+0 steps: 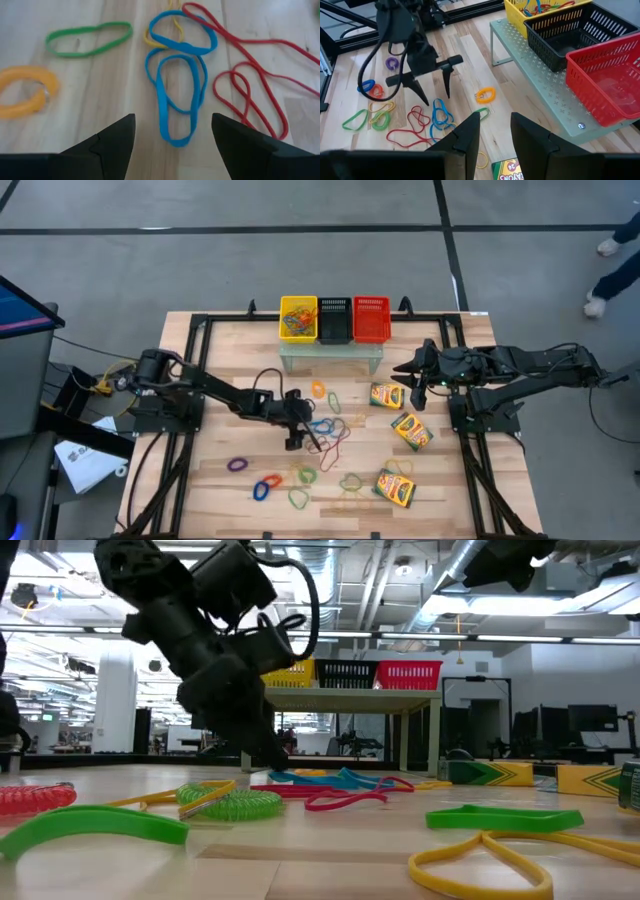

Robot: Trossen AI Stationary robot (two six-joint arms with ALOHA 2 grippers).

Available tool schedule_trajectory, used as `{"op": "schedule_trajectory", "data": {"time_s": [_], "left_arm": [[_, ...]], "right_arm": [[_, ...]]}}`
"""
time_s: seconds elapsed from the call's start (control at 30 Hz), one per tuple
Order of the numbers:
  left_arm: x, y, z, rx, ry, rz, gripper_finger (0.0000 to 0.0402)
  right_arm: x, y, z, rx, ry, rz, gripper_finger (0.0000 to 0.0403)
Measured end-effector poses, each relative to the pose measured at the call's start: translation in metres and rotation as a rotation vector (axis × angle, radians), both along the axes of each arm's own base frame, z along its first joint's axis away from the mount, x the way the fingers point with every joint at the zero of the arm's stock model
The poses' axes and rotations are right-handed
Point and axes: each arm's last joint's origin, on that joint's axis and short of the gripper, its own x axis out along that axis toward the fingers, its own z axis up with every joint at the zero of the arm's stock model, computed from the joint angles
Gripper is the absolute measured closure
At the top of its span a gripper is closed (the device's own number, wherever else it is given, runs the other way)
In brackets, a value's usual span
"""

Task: Pick & Place Office Desk Supplies
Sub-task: Put the left small blue rubber band into the yellow bin on the shelf

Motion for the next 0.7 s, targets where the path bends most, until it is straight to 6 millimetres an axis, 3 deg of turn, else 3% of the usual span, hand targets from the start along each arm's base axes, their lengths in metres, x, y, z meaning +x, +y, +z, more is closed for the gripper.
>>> {"op": "schedule_trajectory", "data": {"time_s": [0.17, 0.3, 0.7], "left_arm": [[0.001, 0.000, -0.012, 0.006, 0.030, -0.001, 0.0149], [0.002, 0.001, -0.013, 0.006, 0.029, 0.007, 0.0182], [0.003, 0.010, -0.008, -0.004, 0.012, 0.036, 0.0386]], "right_arm": [[0.000, 0.000, 0.000, 0.000, 0.000, 0.000, 0.0295], [0.000, 0.000, 0.000, 0.000, 0.001, 0.000, 0.0295], [0.000, 0.000, 0.000, 0.000, 0.000, 0.000, 0.0295]]}}
